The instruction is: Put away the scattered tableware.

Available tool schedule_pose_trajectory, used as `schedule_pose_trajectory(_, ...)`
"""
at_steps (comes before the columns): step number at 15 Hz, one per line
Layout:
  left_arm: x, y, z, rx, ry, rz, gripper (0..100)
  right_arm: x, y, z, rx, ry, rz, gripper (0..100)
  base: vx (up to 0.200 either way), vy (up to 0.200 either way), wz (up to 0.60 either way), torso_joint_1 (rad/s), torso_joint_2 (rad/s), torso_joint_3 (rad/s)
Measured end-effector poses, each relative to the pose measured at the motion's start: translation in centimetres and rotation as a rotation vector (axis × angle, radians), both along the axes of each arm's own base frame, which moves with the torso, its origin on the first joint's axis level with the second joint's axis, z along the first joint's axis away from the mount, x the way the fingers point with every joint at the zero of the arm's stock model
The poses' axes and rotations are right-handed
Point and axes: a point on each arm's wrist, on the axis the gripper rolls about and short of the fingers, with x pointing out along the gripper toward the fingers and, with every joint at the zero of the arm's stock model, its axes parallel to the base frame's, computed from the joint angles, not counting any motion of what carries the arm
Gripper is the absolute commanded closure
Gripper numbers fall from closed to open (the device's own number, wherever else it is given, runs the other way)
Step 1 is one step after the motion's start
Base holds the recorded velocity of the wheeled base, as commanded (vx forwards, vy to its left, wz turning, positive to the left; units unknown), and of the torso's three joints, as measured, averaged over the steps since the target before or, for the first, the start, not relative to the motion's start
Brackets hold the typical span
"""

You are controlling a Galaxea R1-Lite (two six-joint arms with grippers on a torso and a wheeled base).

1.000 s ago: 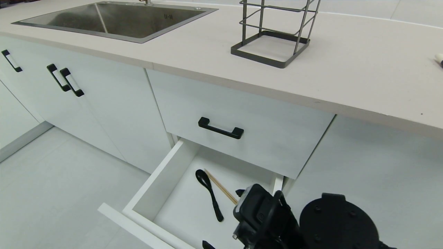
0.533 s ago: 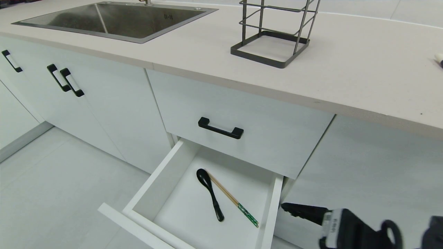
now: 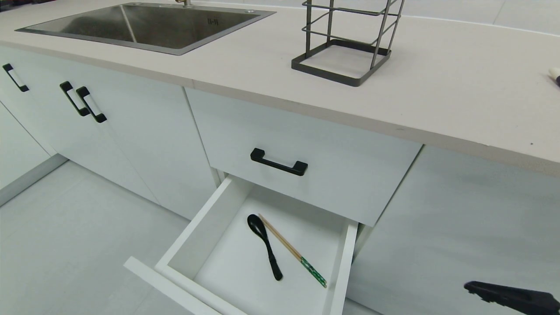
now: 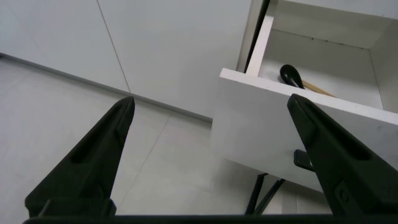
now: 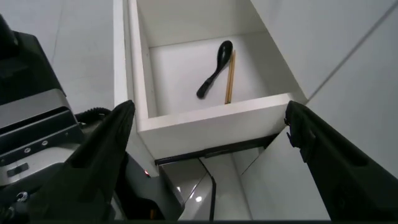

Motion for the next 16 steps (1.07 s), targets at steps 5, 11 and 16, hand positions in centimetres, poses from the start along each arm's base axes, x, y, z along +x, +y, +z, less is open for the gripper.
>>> schedule_pose_trajectory(5,0.0,0.0,0.0,0.0,-0.001,0.001,0,-2.2,-4.5,-2.6,0.028,-0.006,0.036,0,0.0,0.0,0.0,0.0,0.0,0.0)
schedule_pose_trajectory(11,0.0,0.0,0.0,0.0,-0.002,-0.001,0,-4.0,-7.7,-5.2,0.074,-0.036,-0.248,0,0.0,0.0,0.0,0.0,0.0,0.0)
schedule_pose_trajectory(16,0.0,0.0,0.0,0.01,-0.003,-0.003,0,-5.1,-7.2,-4.9,0.113,-0.108,-0.676,0,0.0,0.0,0.0,0.0,0.0,0.0)
